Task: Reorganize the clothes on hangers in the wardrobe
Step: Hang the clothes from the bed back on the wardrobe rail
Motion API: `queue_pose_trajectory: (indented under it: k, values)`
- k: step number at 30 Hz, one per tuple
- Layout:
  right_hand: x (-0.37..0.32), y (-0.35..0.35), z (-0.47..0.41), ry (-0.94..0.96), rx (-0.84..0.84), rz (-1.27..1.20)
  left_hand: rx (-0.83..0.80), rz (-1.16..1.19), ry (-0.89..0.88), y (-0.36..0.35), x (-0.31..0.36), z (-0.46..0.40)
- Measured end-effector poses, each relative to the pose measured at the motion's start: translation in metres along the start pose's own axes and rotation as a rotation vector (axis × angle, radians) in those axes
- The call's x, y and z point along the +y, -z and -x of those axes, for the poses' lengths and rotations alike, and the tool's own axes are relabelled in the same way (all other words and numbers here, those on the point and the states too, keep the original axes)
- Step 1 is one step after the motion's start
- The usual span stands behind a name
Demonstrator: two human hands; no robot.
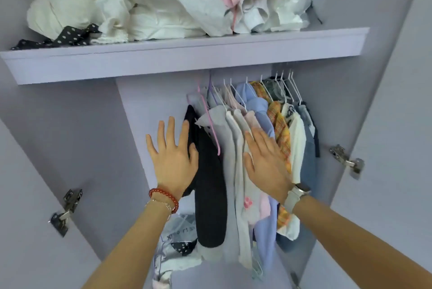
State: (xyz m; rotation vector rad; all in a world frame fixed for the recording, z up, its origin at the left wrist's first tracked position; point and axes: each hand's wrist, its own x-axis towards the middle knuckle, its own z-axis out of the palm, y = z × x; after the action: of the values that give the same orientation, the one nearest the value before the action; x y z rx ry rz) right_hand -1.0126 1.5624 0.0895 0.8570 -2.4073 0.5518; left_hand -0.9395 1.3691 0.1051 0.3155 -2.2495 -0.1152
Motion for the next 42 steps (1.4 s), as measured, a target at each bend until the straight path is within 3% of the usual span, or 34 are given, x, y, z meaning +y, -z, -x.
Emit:
queue_pose_trajectory:
  k: [9, 14, 17, 23, 30, 32, 37, 42]
  values:
    - [0.080, 0.059, 0.281, -0.548, -0.177, 0.156, -0.561, 0.288, -0.344, -0.047, 0.153, 0.192]
    - [0.091, 0.116, 0.435, -0.897, -0.181, 0.198, -0.960, 0.520, -0.720, -0.046, 0.260, 0.286]
    - [0.099, 0.155, 0.516, -1.108, -0.185, 0.249, -1.106, 0.671, -0.932, -0.035, 0.328, 0.339]
    - [0.123, 0.234, 0.648, -1.513, -0.005, 0.306, -1.189, 0.746, -1.336, -0.005, 0.484, 0.424]
    - [0.201, 0.320, 0.800, -1.981, 0.302, 0.229, -1.261, 0.649, -1.515, 0.003, 0.687, 0.525]
    - [0.227, 0.338, 0.840, -2.091, 0.427, 0.202, -1.365, 0.621, -1.529, 0.001, 0.731, 0.561]
    - [0.291, 0.356, 0.927, -2.249, 0.667, 0.072, -1.462, 0.573, -1.574, -0.011, 0.794, 0.645]
    - [0.347, 0.353, 0.983, -2.331, 0.871, -0.112, -1.375, 0.404, -1.754, -0.032, 0.838, 0.707]
